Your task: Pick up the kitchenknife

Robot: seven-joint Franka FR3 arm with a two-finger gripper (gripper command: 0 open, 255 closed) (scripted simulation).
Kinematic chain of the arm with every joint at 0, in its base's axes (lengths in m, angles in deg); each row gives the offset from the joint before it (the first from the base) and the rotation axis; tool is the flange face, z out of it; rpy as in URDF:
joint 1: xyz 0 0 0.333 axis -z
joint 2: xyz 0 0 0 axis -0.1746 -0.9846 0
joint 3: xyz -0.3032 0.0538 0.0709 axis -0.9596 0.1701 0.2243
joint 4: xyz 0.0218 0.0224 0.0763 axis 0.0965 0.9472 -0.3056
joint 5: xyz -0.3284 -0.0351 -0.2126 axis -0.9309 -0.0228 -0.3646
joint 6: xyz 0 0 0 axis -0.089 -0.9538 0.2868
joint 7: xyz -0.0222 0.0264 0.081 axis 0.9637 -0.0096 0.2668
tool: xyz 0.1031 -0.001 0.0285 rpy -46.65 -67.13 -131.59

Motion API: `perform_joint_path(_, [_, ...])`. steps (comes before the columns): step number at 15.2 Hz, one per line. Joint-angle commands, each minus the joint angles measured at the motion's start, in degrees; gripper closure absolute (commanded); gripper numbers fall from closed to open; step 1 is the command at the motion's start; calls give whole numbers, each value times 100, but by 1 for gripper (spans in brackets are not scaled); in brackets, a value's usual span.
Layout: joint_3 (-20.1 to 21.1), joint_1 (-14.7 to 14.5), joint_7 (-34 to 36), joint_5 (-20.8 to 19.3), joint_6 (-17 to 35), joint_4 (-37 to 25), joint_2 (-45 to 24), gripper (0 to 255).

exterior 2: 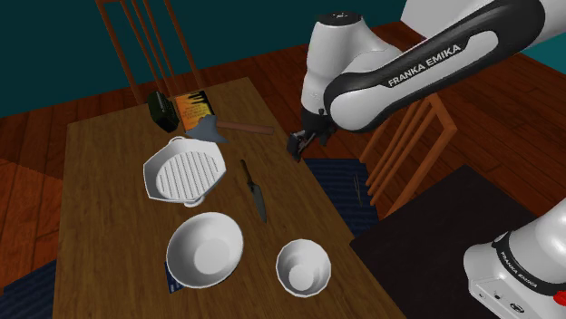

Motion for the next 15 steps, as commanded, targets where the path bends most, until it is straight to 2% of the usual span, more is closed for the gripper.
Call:
perform_joint_path(1, [20, -90, 239, -188, 154, -291, -440, 0])
perform_joint_path(8, [-137, -619, 958, -789, 514, -1474, -1963, 0])
perform_joint_path(15, [-354, -1186, 1355, -1079, 534, -2942, -3385, 0])
